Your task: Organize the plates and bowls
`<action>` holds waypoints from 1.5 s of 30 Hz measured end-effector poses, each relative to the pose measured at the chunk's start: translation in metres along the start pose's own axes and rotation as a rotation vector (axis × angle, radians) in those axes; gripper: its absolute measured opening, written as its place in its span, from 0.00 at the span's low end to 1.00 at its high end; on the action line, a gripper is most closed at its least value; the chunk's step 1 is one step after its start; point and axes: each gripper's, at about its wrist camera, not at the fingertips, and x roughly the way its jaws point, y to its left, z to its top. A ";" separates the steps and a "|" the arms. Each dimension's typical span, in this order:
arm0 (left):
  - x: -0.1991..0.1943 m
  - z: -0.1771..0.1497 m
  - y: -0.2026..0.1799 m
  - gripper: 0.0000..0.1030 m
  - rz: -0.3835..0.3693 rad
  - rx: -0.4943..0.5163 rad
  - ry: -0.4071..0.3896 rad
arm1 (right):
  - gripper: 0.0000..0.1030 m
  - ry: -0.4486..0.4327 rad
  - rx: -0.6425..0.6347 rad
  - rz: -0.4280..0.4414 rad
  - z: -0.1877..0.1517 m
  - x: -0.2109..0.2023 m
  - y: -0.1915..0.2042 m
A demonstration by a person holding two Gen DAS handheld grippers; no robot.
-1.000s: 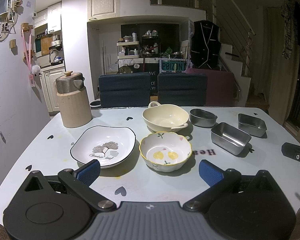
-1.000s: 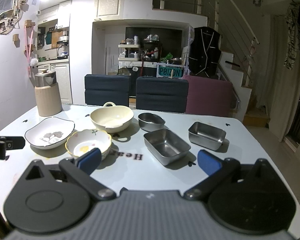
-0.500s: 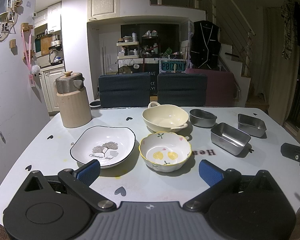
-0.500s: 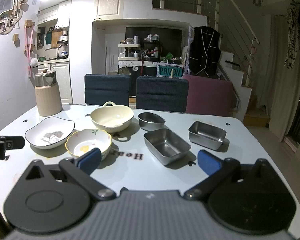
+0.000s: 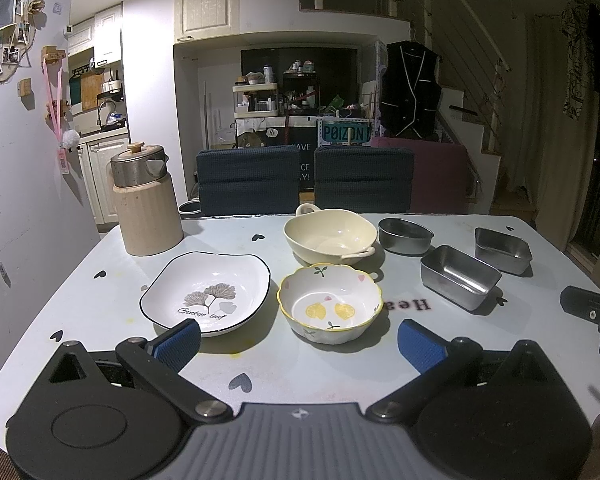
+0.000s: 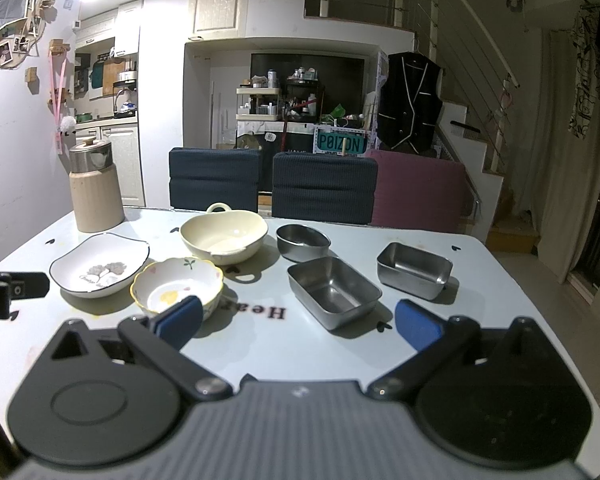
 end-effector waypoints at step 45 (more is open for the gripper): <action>0.025 0.044 0.110 1.00 0.141 -0.079 -0.050 | 1.00 -0.040 0.008 0.158 0.045 0.053 0.054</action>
